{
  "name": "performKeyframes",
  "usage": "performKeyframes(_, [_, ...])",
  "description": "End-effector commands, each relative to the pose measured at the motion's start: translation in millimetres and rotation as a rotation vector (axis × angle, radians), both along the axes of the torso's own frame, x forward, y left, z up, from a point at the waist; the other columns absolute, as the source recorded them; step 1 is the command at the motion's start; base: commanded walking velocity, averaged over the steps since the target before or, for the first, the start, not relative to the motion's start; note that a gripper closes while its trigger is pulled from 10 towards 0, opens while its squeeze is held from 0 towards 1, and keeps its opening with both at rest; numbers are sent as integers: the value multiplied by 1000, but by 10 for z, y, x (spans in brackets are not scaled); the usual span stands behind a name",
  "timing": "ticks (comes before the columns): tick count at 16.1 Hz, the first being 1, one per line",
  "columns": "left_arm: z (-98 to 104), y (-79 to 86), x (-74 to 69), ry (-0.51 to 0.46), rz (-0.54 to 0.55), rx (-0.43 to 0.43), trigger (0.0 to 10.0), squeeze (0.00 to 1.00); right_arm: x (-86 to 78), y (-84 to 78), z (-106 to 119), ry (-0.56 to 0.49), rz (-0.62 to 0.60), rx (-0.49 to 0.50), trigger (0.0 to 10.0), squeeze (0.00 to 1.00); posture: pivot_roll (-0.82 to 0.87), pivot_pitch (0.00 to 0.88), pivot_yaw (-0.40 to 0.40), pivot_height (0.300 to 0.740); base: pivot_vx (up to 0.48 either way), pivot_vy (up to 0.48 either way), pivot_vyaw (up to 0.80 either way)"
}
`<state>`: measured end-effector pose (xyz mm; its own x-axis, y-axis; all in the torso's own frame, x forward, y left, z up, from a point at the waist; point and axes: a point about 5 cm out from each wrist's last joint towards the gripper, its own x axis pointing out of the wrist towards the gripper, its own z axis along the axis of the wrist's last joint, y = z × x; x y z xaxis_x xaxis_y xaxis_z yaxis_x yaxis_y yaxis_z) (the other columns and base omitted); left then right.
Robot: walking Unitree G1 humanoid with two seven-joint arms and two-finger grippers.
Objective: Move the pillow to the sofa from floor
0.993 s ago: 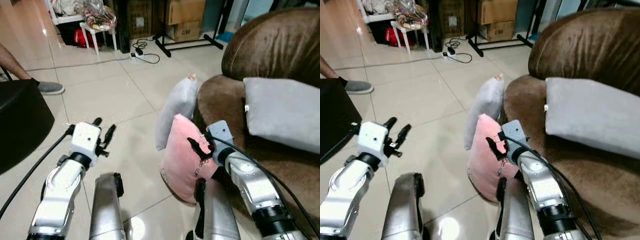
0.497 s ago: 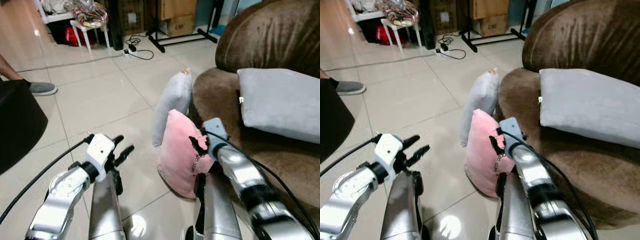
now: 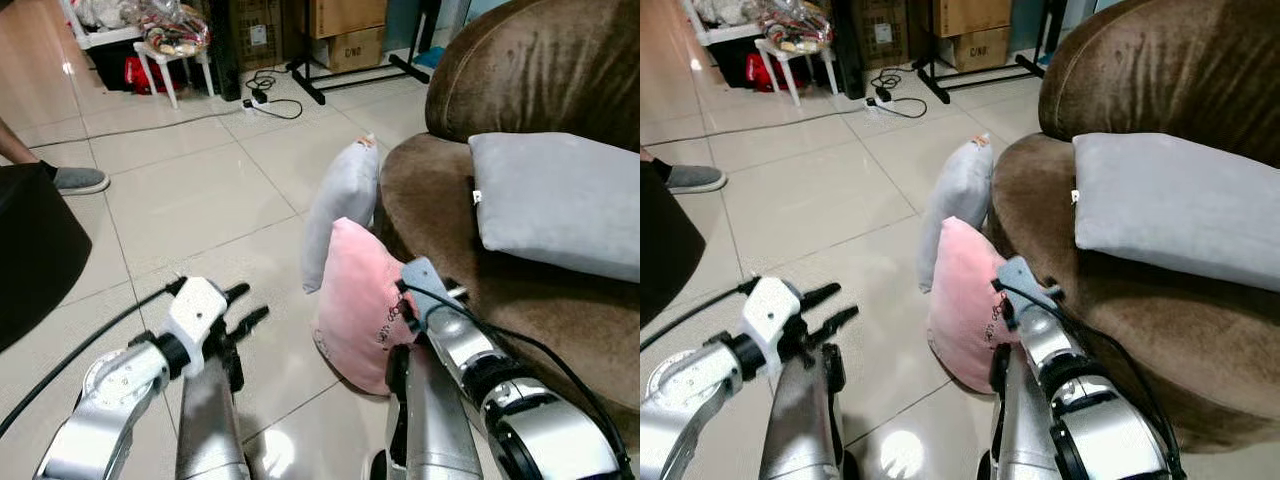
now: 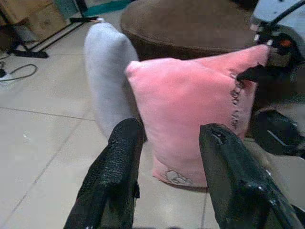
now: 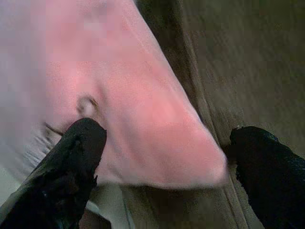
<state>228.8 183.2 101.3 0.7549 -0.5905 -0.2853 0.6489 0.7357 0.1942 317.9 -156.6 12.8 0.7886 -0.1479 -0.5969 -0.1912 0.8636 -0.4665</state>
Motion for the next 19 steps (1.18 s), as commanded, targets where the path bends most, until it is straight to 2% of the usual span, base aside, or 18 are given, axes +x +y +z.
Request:
performKeyframes(1, [29, 1, -20, 2, -14, 9, 10000, 0, 21, 61, 15, -2, -6, 34, 4941, 0, 70, 0, -12, 436, 0, 0, 0])
performKeyframes(2, [28, 14, -43, 7, -12, 12, 10000, 0, 4, 116, -10, 12, 13, 59, 2157, 0, 80, 0, -18, 436, 0, 0, 0])
performKeyframes(3, [30, 28, -62, 12, -8, 15, 10000, 0, -9, 164, -27, 23, 33, 73, 39, 0, 82, 0, -19, 436, 0, 0, 0])
performKeyframes(6, [31, 43, -85, 23, -6, 20, 10000, 0, -21, 290, -42, 14, 22, 199, 0, 0, 84, 0, -17, 436, 0, 0, 0])
performKeyframes(7, [33, 41, -85, 24, -7, 20, 10000, 0, -10, 324, -27, -2, 23, 230, 353, 0, 84, 0, -17, 436, 0, 0, 0])
performKeyframes(8, [35, 38, -79, 25, -9, 21, 10000, 0, -5, 342, -20, -6, 25, 244, 1137, 0, 81, 0, -13, 436, 0, 0, 0])
performKeyframes(13, [45, 33, -67, 25, -17, 28, 10000, 0, -13, 303, -32, -17, -7, 220, 1294, 0, 92, 0, -9, 436, 0, 0, 0])
performKeyframes(15, [46, 44, -78, 27, -16, 31, 10000, 0, -20, 291, -40, -15, -16, 210, 863, 0, 94, 0, -8, 436, 0, 0, 0])
performKeyframes(17, [51, 53, -96, 30, -17, 36, 10000, 0, -34, 282, -55, -12, -25, 203, 0, 0, 96, 0, -5, 436, 0, 0, 0])
performKeyframes(19, [57, 50, -99, 33, -21, 38, 10000, 0, -42, 273, -64, -12, -33, 201, 0, 0, 94, 0, -3, 436, 0, 0, 0])
